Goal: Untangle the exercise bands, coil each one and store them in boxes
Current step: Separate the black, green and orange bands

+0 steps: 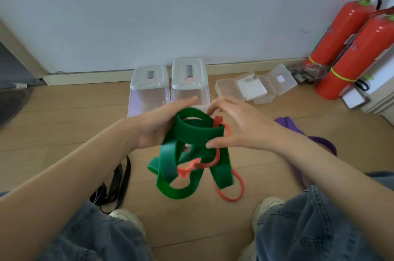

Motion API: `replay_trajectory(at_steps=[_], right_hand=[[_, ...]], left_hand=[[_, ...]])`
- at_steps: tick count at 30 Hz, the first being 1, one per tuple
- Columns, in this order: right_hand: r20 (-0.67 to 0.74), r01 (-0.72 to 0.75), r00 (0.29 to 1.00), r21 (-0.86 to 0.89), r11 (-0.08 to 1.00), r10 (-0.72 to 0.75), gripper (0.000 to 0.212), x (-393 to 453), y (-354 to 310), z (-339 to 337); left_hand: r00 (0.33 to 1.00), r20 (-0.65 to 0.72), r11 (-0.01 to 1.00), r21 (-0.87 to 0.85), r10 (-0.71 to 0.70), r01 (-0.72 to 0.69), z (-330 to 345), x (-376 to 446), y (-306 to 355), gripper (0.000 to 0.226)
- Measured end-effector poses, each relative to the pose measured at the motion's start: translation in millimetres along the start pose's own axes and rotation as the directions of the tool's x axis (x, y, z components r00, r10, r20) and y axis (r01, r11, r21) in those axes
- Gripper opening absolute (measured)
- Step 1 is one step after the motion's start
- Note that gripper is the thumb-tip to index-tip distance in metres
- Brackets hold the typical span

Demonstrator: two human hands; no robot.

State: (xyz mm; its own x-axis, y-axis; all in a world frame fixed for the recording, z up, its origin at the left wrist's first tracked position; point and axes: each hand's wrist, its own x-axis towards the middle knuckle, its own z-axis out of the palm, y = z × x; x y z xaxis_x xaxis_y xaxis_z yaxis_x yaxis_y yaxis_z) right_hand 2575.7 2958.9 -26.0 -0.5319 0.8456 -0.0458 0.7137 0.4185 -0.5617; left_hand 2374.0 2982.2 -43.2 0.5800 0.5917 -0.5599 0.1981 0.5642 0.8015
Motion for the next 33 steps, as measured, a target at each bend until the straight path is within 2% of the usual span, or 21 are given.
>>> replay_trajectory(at_steps=[2,4,5,6,8,9,11,13,14,16,17,18,19,20,21,22,24,27,29,31,33], right_hand=[[-0.192,0.025,0.981,0.059,0.998,-0.013,0.025,3,2,4],[-0.299,-0.075,0.931,0.409,0.909,0.211,0.005,5,9,-5],[-0.267,-0.117,0.899,0.617,0.778,0.347,0.002,7,14,-12],[-0.206,-0.138,0.877,0.758,0.638,0.433,0.007,7,18,-18],[-0.111,-0.139,0.877,0.873,0.467,0.468,0.017,8,24,-24],[-0.083,-0.127,0.890,0.899,0.420,0.447,0.017,9,26,-25],[-0.060,-0.106,0.909,0.923,0.369,0.412,0.018,8,28,-27],[-0.032,-0.156,0.906,0.902,0.402,0.422,0.014,4,32,-27],[-0.024,-0.216,0.887,0.862,0.459,0.462,0.017,3,33,-27],[-0.069,-0.401,0.824,0.630,0.665,0.562,0.031,4,37,-24],[-0.161,-0.465,0.793,0.463,0.755,0.588,0.037,5,39,-23],[-0.273,-0.474,0.783,0.320,0.820,0.559,0.044,5,37,-23],[-0.325,-0.401,0.821,0.258,0.879,0.470,0.047,6,35,-24],[-0.271,-0.275,0.896,0.284,0.918,0.352,0.051,5,30,-25],[-0.138,-0.171,0.964,0.338,0.925,0.229,0.056,3,23,-25],[0.003,-0.121,0.992,0.355,0.927,0.128,0.059,4,16,-22],[0.147,-0.078,0.988,0.294,0.953,0.036,0.059,6,11,-10],[0.099,-0.146,0.987,0.257,0.955,0.124,0.033,10,16,5],[0.021,-0.254,0.967,0.143,0.957,0.253,0.031,12,23,5],[-0.087,-0.304,0.948,0.043,0.952,0.307,0.055,11,28,-3],[-0.036,-0.208,0.976,0.136,0.969,0.215,0.087,9,25,-7]], left_hand=[[0.997,0.068,0.997,-0.058,-0.042,0.046,-6,-2,3,0.077],[0.997,0.068,0.998,-0.046,-0.044,0.047,-14,-5,7,0.092],[0.999,0.032,0.999,0.003,-0.033,0.033,-16,-6,9,0.092],[1.000,-0.024,0.996,0.088,-0.011,0.013,-15,-6,9,0.084],[0.987,-0.146,0.936,0.353,0.063,-0.007,-8,-6,9,0.055],[0.980,-0.178,0.886,0.464,0.093,0.000,-5,-5,8,0.044],[0.963,-0.222,0.840,0.542,0.151,-0.007,-1,-6,7,0.031],[0.936,-0.258,0.843,0.533,0.240,-0.069,-2,-11,13,0.027],[0.919,-0.265,0.839,0.532,0.293,-0.114,-2,-14,18,0.028],[0.880,-0.263,0.822,0.528,0.396,-0.212,-2,-21,28,0.030],[0.864,-0.261,0.815,0.524,0.430,-0.247,-1,-24,31,0.030],[0.859,-0.251,0.801,0.541,0.445,-0.257,1,-26,35,0.031],[0.875,-0.218,0.772,0.591,0.433,-0.235,4,-27,37,0.033],[0.902,-0.172,0.732,0.652,0.396,-0.197,8,-26,38,0.033],[0.925,-0.130,0.697,0.696,0.357,-0.172,14,-26,38,0.033],[0.931,-0.105,0.675,0.718,0.349,-0.172,17,-25,40,0.033],[0.910,-0.081,0.699,0.669,0.406,-0.253,18,-28,46,0.025],[0.879,-0.006,0.772,0.480,0.477,-0.416,11,-38,54,0.021],[0.872,-0.031,0.783,0.457,0.489,-0.423,6,-41,53,0.015],[0.880,-0.048,0.765,0.519,0.473,-0.382,6,-39,50,0.006],[0.897,-0.014,0.724,0.596,0.442,-0.348,11,-35,47,0.015]])
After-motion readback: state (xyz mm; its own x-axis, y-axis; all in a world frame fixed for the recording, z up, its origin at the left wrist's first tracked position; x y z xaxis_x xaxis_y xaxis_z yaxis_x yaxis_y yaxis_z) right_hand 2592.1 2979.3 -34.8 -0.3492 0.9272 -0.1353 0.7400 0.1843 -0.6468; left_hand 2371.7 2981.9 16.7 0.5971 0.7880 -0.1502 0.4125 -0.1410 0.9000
